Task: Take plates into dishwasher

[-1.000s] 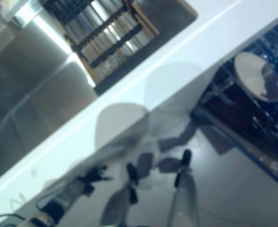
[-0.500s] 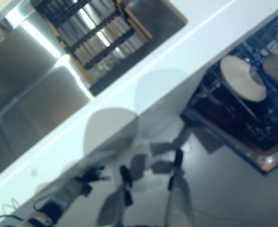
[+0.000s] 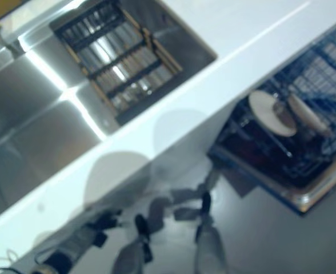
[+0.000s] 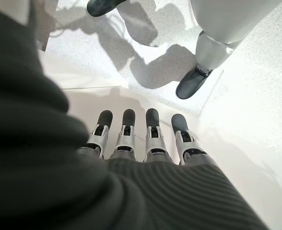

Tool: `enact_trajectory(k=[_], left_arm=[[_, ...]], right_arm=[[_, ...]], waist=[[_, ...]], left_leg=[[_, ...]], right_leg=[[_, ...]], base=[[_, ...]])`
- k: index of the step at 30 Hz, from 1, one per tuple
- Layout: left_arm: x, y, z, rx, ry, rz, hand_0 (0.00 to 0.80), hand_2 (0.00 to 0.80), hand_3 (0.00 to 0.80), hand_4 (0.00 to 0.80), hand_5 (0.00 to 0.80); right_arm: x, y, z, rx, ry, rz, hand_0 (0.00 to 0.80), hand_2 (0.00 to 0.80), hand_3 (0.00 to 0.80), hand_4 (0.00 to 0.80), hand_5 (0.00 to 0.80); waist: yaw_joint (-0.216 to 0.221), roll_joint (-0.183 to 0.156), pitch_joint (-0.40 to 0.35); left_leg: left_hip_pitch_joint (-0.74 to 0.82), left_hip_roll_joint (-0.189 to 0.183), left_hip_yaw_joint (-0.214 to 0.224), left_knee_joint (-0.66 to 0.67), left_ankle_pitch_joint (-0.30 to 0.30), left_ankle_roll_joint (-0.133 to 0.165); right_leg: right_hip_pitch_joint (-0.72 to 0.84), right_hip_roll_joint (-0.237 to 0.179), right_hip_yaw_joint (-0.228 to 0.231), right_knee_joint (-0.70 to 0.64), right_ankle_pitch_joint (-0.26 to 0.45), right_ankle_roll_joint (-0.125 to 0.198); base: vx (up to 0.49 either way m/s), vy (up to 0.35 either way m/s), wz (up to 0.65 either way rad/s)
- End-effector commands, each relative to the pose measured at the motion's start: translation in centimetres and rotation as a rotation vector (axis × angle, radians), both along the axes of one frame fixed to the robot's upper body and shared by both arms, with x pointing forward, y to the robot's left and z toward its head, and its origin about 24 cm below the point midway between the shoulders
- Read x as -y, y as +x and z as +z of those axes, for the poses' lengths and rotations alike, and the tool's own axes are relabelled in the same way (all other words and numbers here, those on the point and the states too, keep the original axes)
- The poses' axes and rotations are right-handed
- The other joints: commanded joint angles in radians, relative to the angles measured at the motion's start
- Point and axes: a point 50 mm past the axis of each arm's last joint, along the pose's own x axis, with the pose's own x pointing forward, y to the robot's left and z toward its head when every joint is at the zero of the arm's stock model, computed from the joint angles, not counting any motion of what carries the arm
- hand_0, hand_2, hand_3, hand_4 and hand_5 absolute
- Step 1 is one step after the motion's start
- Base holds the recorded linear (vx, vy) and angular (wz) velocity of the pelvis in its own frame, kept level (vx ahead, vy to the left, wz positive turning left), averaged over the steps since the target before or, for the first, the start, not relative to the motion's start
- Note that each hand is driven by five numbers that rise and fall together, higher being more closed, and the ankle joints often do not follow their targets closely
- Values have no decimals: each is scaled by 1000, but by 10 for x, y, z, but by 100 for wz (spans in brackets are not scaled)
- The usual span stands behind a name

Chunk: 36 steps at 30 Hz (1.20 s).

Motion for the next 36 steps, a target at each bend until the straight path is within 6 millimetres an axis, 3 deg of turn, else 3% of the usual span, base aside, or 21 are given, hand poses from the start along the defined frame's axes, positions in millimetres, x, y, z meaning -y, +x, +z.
enact_trajectory(k=[1,6,12,22,29,36], left_arm=[[-22,-12,-4,-43,83,28,0,0,0,0,0],[-28,-22,-8,-77,95,37,0,0,0,0,0],[-42,-32,-9,-124,120,47,0,0,0,0,0],[-42,-32,-11,-138,136,31,0,0,0,0,0],[-39,-20,-6,-110,135,19,0,0,0,0,0],[-18,5,1,-8,67,33,0,0,0,0,0]], right_arm=[[8,-12,7,83,-21,-25,0,0,0,0,0],[18,-25,-6,108,38,-39,0,0,0,0,0],[34,-46,-47,195,273,-63,0,0,0,0,0],[41,-70,-118,355,586,-117,0,0,0,0,0],[31,-63,-142,432,695,-38,0,0,0,0,0],[11,-38,-148,545,710,105,0,0,0,0,0]], waist=[[-11,-47,-92],[-25,-55,-127],[-37,-59,-161],[-28,-39,-167],[-30,-4,-147],[-52,74,-83]], left_leg=[[-63,2,0,98,-39,40],[-35,-15,22,105,-64,55],[-1,-37,46,119,-101,77],[-8,-44,49,179,-145,92],[-37,-50,33,198,-142,91],[-89,-67,7,170,-98,81]], right_leg=[[69,-28,-34,57,-125,25],[90,-49,-14,34,-100,50],[110,-83,6,11,-63,88],[108,-128,-4,26,-37,90],[89,-145,-4,56,-50,82],[21,-140,11,126,-104,66]], base=[[65,149,-10],[53,120,-4],[35,93,-9],[0,10,-3],[-45,-18,-5],[-129,29,0]])
